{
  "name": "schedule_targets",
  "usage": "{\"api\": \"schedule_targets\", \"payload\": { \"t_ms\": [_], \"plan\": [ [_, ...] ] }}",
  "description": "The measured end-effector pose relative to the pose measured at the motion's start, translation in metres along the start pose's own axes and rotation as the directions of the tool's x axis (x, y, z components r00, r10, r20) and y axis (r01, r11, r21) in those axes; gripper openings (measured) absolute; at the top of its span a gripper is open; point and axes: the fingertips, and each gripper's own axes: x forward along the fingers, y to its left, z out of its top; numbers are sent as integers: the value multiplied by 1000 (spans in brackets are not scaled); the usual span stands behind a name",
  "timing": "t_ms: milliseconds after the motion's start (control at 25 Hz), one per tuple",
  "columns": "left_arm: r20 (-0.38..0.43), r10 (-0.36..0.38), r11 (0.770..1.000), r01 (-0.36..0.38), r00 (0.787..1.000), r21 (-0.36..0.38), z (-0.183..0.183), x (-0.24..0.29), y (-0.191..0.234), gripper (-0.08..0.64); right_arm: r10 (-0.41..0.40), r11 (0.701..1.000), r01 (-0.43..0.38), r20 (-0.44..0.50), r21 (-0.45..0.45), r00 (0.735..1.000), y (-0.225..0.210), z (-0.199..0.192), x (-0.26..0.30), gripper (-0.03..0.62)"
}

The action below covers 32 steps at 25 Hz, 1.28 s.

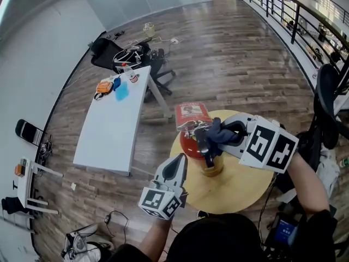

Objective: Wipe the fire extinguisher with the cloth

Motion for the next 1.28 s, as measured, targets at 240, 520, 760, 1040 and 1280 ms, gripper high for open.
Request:
{"api": "schedule_targets", "payload": {
  "t_ms": [240,520,760,1040,1280],
  "plan": [
    [4,-10,1000,10,1000,-4,1,-4,-4,23,-142,988,138,51,72,989,-28,-13,-8,127],
    [-8,-30,999,30,1000,-19,-4,0,-8,22,-212,942,154,173,298,962,-4,-102,43,120],
    [-18,-37,999,36,999,-37,-4,-1,-12,23,-216,932,170,111,321,970,13,-129,65,117],
    [-35,-29,999,29,999,-25,-5,1,-10,23,-258,961,214,287,176,923,-5,-40,-3,118],
    [-21,-24,1000,24,999,-14,-5,1,-12,22,-204,904,90,234,419,951,15,-127,62,117]
  ]
}}
